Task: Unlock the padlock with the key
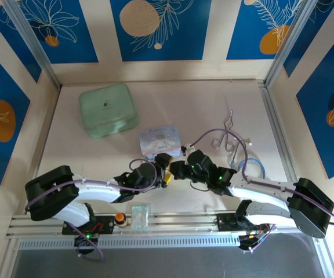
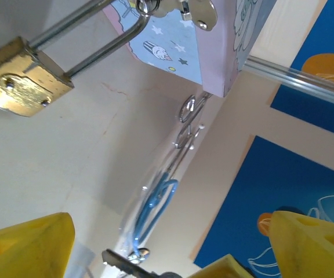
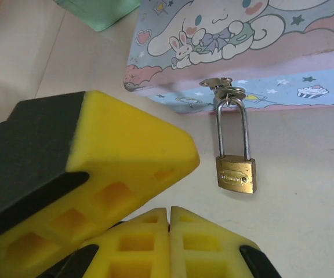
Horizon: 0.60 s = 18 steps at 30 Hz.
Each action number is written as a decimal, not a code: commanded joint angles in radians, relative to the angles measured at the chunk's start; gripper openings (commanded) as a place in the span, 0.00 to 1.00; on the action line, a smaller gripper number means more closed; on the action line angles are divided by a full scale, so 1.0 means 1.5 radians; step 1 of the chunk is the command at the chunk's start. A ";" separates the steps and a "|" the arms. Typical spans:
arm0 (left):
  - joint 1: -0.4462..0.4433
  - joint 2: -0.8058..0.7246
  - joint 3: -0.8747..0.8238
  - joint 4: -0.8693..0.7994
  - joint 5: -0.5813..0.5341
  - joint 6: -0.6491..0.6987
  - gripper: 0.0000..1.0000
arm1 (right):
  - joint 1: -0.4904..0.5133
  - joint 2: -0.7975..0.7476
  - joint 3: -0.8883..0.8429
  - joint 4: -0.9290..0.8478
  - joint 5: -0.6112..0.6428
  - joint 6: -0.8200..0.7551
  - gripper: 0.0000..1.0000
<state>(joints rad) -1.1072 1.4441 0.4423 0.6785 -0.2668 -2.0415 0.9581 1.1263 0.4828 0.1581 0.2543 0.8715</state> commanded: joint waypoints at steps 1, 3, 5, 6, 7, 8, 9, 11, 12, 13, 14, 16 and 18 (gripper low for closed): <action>-0.005 0.000 -0.012 0.053 -0.001 -0.024 0.72 | 0.013 0.014 0.013 0.054 -0.037 -0.014 0.01; -0.003 -0.010 -0.019 0.042 -0.005 -0.023 0.60 | 0.020 0.012 0.007 0.058 -0.035 -0.014 0.01; -0.002 -0.020 -0.025 0.025 -0.004 -0.022 0.49 | 0.023 0.006 0.004 0.050 -0.029 -0.011 0.00; -0.002 -0.025 -0.027 0.016 -0.003 -0.021 0.44 | 0.024 0.003 0.005 0.045 -0.025 -0.011 0.01; -0.002 -0.031 -0.028 0.006 -0.003 -0.017 0.39 | 0.023 0.001 0.005 0.039 -0.019 -0.009 0.01; -0.002 -0.036 -0.028 -0.005 -0.004 -0.012 0.33 | 0.023 0.000 0.003 0.041 -0.018 -0.008 0.01; -0.002 -0.040 -0.028 -0.016 -0.004 -0.010 0.29 | 0.020 0.000 0.000 0.045 -0.018 -0.006 0.01; 0.000 -0.048 -0.028 -0.030 -0.005 -0.007 0.21 | 0.017 0.002 -0.002 0.049 -0.023 -0.003 0.01; 0.001 -0.049 -0.029 -0.032 -0.004 -0.006 0.19 | 0.017 0.002 -0.003 0.049 -0.022 -0.002 0.01; 0.001 -0.050 -0.031 -0.032 -0.003 -0.005 0.17 | 0.017 0.001 -0.003 0.049 -0.022 -0.001 0.01; 0.002 -0.049 -0.034 -0.033 -0.001 -0.004 0.16 | 0.017 0.000 -0.003 0.049 -0.021 -0.001 0.01; 0.005 -0.049 -0.033 -0.038 0.000 -0.002 0.11 | 0.015 -0.003 -0.004 0.050 -0.022 -0.002 0.01; 0.007 -0.048 -0.033 -0.043 0.003 0.002 0.09 | 0.011 -0.004 -0.003 0.048 -0.028 -0.003 0.01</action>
<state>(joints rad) -1.0950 1.3861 0.4007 0.6434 -0.2970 -2.0598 0.9859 1.1416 0.4793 0.1719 0.2157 0.8650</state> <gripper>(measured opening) 0.178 0.048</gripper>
